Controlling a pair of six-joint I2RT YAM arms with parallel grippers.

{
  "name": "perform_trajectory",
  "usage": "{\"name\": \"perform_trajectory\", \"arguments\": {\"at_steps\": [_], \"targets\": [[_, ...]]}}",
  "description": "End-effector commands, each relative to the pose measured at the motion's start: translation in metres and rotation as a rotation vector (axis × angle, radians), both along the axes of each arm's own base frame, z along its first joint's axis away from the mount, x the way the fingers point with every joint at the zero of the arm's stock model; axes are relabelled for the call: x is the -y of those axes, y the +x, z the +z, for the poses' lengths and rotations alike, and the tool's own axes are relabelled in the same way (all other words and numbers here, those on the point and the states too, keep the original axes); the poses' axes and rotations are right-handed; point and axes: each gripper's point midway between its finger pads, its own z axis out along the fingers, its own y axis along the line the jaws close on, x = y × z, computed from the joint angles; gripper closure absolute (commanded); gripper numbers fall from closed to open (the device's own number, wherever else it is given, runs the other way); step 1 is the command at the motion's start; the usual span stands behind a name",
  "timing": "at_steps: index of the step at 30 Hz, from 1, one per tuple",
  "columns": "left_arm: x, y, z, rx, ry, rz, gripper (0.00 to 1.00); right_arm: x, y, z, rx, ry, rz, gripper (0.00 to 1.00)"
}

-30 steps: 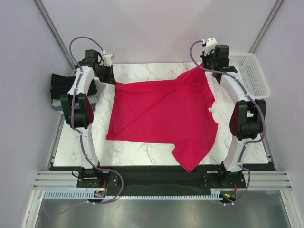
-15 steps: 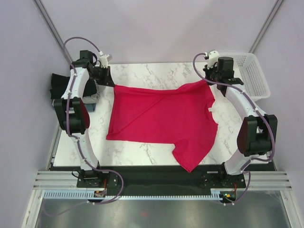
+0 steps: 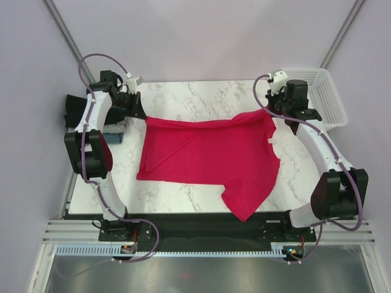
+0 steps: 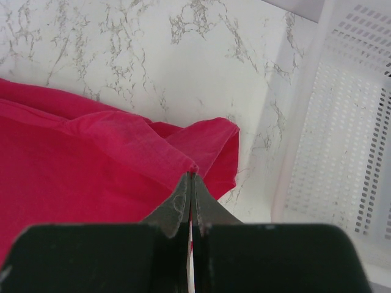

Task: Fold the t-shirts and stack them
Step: Fold the tshirt

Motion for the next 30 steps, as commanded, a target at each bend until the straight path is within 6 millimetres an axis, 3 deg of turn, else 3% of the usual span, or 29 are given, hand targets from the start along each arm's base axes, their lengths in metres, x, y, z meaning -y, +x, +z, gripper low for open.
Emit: {"name": "perform_trajectory", "arguments": {"at_steps": [1, 7, 16, 17, 18, 19, 22, 26, 29, 30], "targets": [[-0.001, -0.015, 0.013, 0.023, 0.013, -0.045, 0.98, -0.005, -0.023, 0.009, 0.006, 0.027, 0.014, 1.0], [-0.008, -0.023, 0.0, -0.019, 0.042, -0.036, 0.98, -0.009, -0.046, 0.001, -0.031, 0.06, 0.023, 1.0], [-0.009, -0.048, -0.045, -0.235, 0.022, 0.008, 0.97, -0.016, -0.074, -0.043, -0.16, 0.089, 0.058, 1.0], [-0.009, -0.049, -0.048, -0.249, 0.025, 0.013, 0.9, -0.018, -0.08, -0.052, -0.193, 0.094, 0.065, 1.0], [-0.013, -0.05, -0.052, -0.275, 0.036, 0.04, 0.76, -0.022, -0.084, -0.057, -0.213, 0.104, 0.089, 1.0], [-0.014, -0.052, -0.053, -0.291, 0.037, 0.048, 0.46, -0.022, -0.087, -0.06, -0.229, 0.107, 0.096, 0.91], [-0.016, -0.058, -0.048, -0.309, 0.033, 0.081, 0.27, -0.028, -0.092, -0.055, -0.25, 0.119, 0.13, 0.64], [-0.019, -0.042, -0.018, -0.203, 0.038, 0.135, 0.19, -0.03, -0.085, -0.032, -0.214, 0.127, 0.137, 0.49], [-0.014, -0.013, -0.004, -0.14, 0.008, 0.153, 0.14, -0.033, -0.067, -0.04, -0.21, 0.154, 0.12, 0.48], [-0.005, -0.008, -0.018, -0.18, 0.006, 0.133, 0.14, -0.034, -0.062, -0.045, -0.217, 0.163, 0.113, 0.48]]}}
